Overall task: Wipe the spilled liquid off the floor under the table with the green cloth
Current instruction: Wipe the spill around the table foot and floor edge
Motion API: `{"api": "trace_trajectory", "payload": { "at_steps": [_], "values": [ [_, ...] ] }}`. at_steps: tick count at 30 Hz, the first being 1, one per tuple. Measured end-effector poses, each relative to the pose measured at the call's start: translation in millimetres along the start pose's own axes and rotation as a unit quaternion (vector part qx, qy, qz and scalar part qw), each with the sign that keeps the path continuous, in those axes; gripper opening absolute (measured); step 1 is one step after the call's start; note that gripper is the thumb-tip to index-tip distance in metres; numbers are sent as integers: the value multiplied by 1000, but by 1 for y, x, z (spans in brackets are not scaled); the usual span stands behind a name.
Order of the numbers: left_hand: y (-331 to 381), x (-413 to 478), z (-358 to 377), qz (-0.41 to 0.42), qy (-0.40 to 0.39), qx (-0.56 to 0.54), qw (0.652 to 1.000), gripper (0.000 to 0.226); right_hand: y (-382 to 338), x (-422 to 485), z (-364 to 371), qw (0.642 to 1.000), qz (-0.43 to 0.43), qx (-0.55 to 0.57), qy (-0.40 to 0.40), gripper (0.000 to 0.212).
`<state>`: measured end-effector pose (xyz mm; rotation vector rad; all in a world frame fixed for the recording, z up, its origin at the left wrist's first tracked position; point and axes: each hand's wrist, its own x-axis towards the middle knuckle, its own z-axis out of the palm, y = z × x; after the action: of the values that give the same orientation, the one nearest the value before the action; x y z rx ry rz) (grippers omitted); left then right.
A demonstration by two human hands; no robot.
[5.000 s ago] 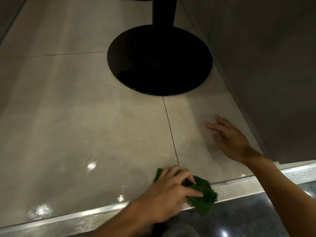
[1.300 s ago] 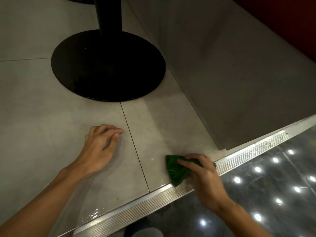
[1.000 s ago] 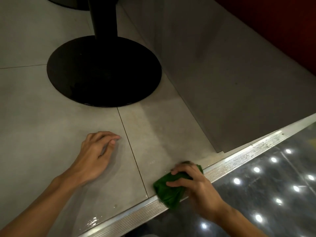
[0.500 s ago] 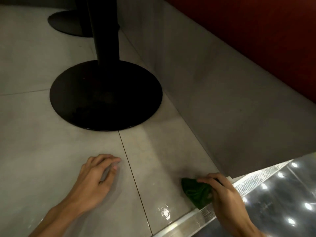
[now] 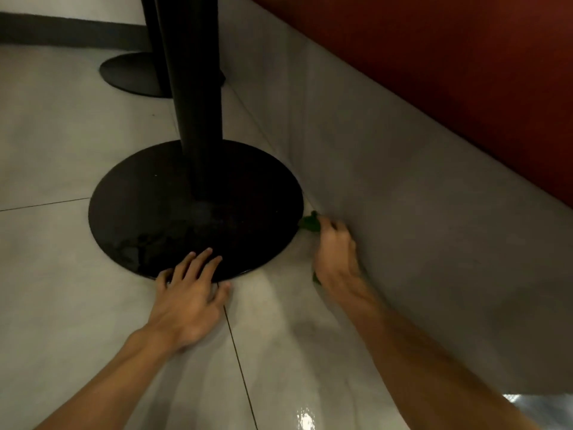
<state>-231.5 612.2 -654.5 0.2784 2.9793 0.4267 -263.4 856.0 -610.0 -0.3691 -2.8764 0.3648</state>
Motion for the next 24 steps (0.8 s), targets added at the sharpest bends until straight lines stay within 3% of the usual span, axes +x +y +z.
{"api": "trace_trajectory", "payload": {
  "at_steps": [5, 11, 17, 24],
  "values": [
    [-6, -2, 5, 5, 16, -24, 1000, 74, -23, 53, 19, 999, 1, 20, -51, 35],
    [-9, -4, 5, 9, 30, -42, 999, 72, -38, 72, 17, 983, 115, 87, -113, 38],
    [-8, -4, 10, 3, 47, -54, 997, 70, -49, 20, 29, 972, 122, 192, -55, 40],
    [-7, -4, 10, 2, 50, -59, 997, 72, -65, -29, 30, 965, 121, 218, -77, 41]
  ]
}}
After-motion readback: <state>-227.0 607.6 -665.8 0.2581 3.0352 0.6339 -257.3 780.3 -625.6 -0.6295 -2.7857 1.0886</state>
